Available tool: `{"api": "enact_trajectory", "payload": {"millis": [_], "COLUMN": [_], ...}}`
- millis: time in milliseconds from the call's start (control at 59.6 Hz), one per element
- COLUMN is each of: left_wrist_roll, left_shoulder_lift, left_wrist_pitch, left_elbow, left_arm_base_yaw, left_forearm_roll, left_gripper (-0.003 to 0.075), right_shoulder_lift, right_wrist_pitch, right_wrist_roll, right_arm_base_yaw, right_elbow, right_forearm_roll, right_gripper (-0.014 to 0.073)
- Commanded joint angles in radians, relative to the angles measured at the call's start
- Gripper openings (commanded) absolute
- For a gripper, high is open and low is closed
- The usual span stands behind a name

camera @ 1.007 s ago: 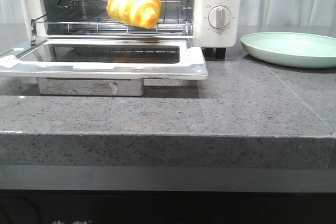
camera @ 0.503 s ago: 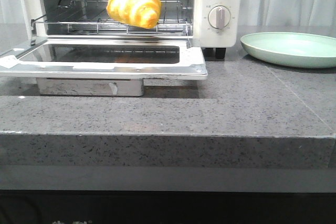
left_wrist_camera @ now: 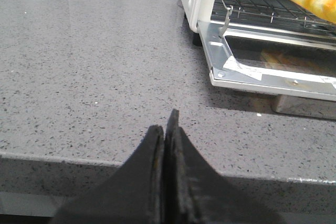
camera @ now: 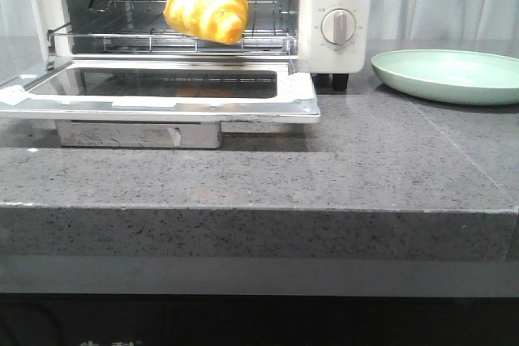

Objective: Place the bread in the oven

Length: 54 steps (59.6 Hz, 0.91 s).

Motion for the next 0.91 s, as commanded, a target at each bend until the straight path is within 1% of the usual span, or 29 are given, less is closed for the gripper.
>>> {"api": "enact_trajectory", "payload": {"millis": [0, 369, 419, 503, 621, 705, 805, 889], "left_wrist_roll": [-0.010, -0.010, -0.010, -0.010, -0.010, -0.010, -0.010, -0.010], "left_shoulder_lift": [-0.017, -0.017, -0.017, -0.017, -0.017, -0.017, -0.017, -0.017], "left_wrist_pitch": [-0.073, -0.073, -0.073, -0.073, -0.073, -0.073, -0.073, -0.073], "left_elbow": [0.005, 0.005, 0.005, 0.005, 0.005, 0.005, 0.005, 0.005], "left_arm_base_yaw": [0.001, 0.001, 0.001, 0.001, 0.001, 0.001, 0.001, 0.001], "left_forearm_roll": [-0.010, -0.010, -0.010, -0.010, -0.010, -0.010, -0.010, -0.010], "left_gripper": [-0.0020, -0.0020, -0.0020, -0.0020, -0.0020, -0.0020, -0.0020, -0.0020], "right_shoulder_lift": [0.004, 0.004, 0.004, -0.002, -0.047, -0.111, -0.208, -0.286], "right_wrist_pitch": [-0.079, -0.079, -0.079, -0.101, -0.159, -0.215, -0.261, -0.266], "right_wrist_roll": [-0.008, -0.008, -0.008, -0.015, -0.113, -0.217, -0.340, -0.432], "right_arm_base_yaw": [-0.004, -0.004, -0.004, -0.005, -0.043, -0.107, -0.171, -0.214], "right_elbow": [-0.027, -0.027, -0.027, 0.000, 0.070, 0.150, 0.256, 0.344], "right_forearm_roll": [-0.018, -0.018, -0.032, -0.041, 0.000, 0.060, 0.178, 0.320], "right_gripper": [-0.0068, -0.0068, -0.0068, -0.0068, -0.0068, -0.0068, -0.0068, -0.0068]}}
